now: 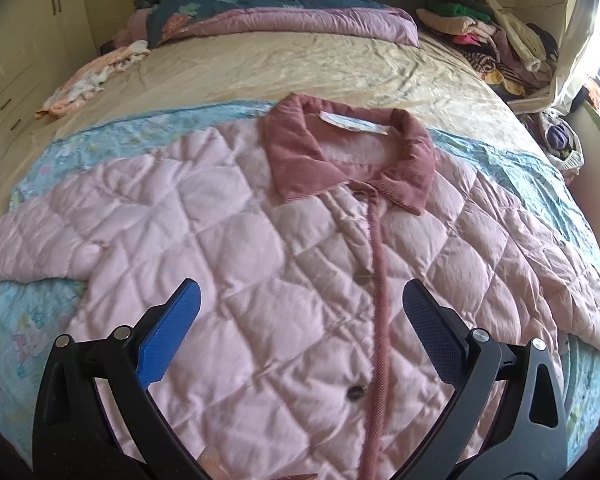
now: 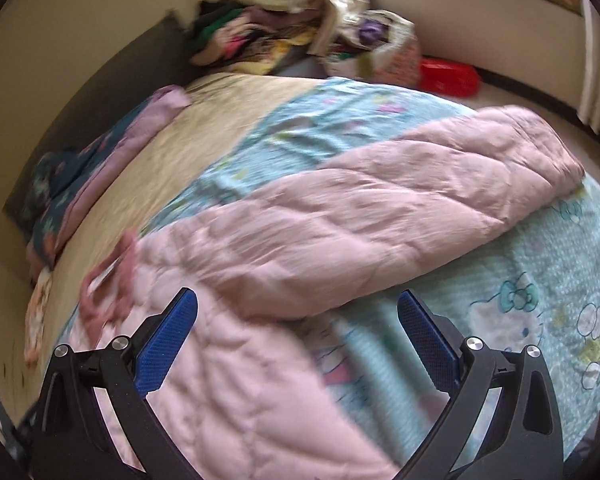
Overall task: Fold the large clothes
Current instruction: 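Reach the right gripper to the jacket sleeve by the window and grasp it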
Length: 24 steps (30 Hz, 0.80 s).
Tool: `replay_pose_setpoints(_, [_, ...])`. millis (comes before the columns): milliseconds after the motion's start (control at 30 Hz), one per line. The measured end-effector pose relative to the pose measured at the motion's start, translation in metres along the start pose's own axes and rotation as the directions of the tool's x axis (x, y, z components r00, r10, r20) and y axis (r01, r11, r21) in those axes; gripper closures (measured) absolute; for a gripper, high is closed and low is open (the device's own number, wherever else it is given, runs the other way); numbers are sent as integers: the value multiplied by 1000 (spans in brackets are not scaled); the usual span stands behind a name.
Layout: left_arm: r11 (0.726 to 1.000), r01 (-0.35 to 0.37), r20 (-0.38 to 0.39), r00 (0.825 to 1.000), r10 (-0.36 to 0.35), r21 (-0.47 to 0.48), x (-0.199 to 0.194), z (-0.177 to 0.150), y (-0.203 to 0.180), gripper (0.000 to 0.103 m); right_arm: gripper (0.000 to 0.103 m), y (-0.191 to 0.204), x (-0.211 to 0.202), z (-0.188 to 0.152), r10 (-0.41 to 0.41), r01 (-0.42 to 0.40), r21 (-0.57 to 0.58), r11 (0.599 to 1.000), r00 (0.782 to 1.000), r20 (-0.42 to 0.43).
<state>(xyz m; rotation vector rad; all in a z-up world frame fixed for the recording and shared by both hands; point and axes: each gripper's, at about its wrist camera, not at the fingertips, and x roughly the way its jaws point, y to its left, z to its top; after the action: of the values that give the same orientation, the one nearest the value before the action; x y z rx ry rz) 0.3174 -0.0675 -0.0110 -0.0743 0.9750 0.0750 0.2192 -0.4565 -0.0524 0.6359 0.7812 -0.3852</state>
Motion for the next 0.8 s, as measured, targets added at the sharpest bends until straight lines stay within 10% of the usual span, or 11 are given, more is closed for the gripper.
replay_pose_setpoints(800, [998, 31, -135, 991, -24, 49, 86, 19, -34, 8, 4, -164, 66, 58, -198, 191, 511, 838, 979, -41])
